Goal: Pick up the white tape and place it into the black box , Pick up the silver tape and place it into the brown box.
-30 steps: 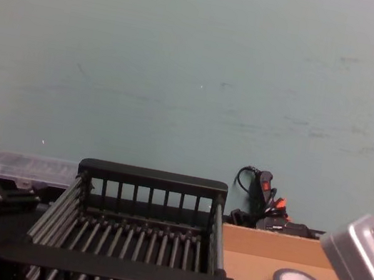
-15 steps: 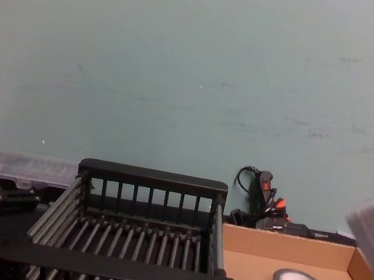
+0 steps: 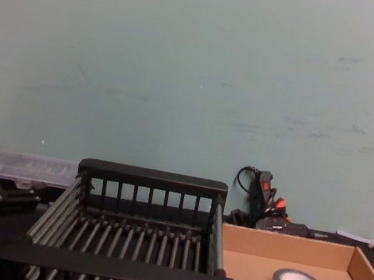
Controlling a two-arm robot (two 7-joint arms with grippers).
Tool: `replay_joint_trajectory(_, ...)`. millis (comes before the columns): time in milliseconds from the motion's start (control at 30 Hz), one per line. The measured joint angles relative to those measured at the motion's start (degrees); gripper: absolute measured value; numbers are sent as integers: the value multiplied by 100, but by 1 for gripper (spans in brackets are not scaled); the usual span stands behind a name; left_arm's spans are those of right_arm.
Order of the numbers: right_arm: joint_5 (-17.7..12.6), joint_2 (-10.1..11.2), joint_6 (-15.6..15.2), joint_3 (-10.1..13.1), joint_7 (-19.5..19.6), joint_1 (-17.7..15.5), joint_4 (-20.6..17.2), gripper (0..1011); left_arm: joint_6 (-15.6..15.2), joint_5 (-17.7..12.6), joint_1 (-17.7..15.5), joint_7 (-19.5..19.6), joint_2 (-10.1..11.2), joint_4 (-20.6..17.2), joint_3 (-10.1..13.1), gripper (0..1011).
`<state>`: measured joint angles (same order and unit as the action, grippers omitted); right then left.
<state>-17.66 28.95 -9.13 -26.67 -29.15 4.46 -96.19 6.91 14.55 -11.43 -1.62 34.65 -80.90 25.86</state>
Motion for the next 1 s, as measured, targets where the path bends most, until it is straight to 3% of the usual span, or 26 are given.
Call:
replay_joint_trajectory(600,-250,-7,196,105,101,387,-136,98,0,0,0,0,0,0,0,1001)
replay_joint_trajectory(1000,-174,-366,194,-37,268,961,368,98,0,0,0,0,0,0,0,1001)
